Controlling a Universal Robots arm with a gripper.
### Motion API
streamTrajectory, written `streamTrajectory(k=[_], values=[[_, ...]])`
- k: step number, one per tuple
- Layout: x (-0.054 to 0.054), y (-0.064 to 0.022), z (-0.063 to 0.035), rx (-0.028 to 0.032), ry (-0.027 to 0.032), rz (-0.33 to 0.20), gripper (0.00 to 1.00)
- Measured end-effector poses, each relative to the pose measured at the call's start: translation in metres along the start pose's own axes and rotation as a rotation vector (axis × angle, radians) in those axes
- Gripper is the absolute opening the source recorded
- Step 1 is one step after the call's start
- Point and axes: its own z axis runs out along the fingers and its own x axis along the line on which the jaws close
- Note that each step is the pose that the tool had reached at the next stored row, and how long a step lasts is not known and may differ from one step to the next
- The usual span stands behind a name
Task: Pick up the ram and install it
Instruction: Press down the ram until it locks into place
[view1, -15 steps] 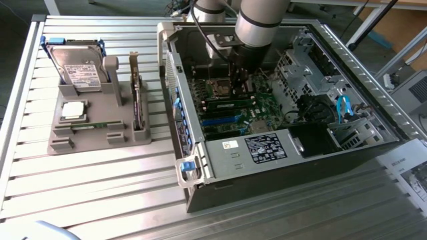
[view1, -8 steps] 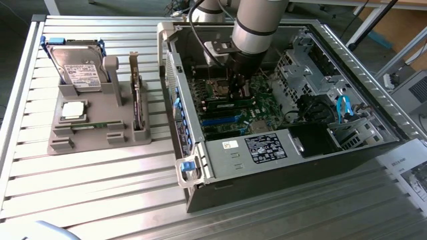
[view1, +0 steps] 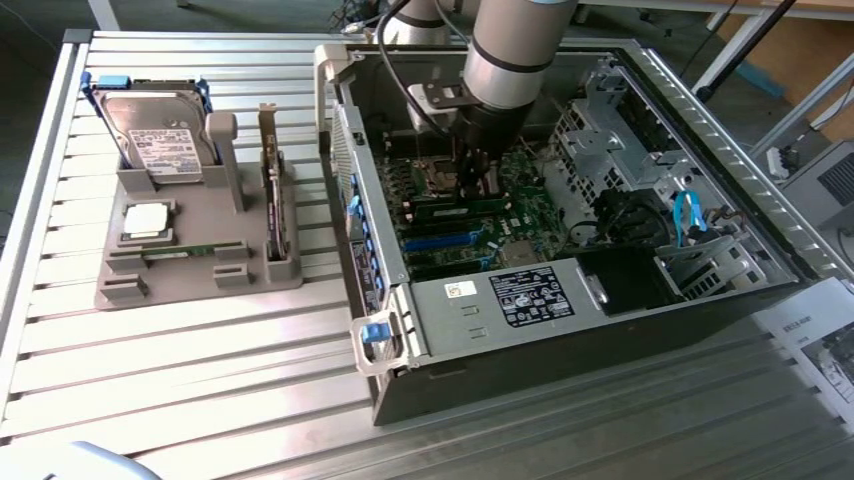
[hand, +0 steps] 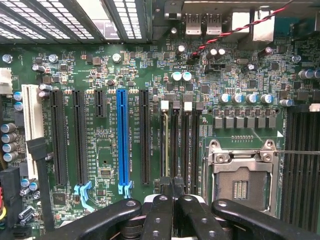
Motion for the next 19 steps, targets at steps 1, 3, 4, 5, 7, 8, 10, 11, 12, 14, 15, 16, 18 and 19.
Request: streamTrajectory(k=[1, 3, 4, 5, 7, 8, 10, 11, 12, 14, 15, 16, 18, 19], values=[[0.0, 0.0, 0.0003, 0.0, 0.0, 0.0, 0.1], [0.0, 0.0001, 0.0009, 0.0, 0.0001, 0.0, 0.1], [0.0001, 0.0001, 0.0012, 0.0, 0.0001, 0.0, 0.1], [0.0001, 0.0001, 0.0014, -0.0001, 0.0002, 0.0, 0.1], [0.0001, 0.0001, 0.0019, 0.0, 0.0001, 0.0, 0.1], [0.0001, 0.0001, 0.0021, 0.0, 0.0001, 0.0, 0.1], [0.0001, 0.0001, 0.0023, 0.0001, -0.0002, 0.0, 0.1], [0.0001, 0.0001, 0.0022, 0.0001, -0.0001, 0.0, 0.1], [0.0001, 0.0001, 0.0022, 0.0001, -0.0001, 0.0, 0.1], [0.0001, 0.0001, 0.0023, 0.0, 0.0001, 0.0, 0.1], [0.0002, 0.0001, 0.0024, 0.0, 0.0001, 0.0, 0.1], [0.0002, 0.0001, 0.0026, 0.0, 0.0, 0.0, 0.1], [0.0002, 0.0001, 0.0027, 0.0, 0.0001, 0.0, 0.1], [0.0002, 0.0001, 0.0028, 0.0, 0.0, 0.0, 0.1]])
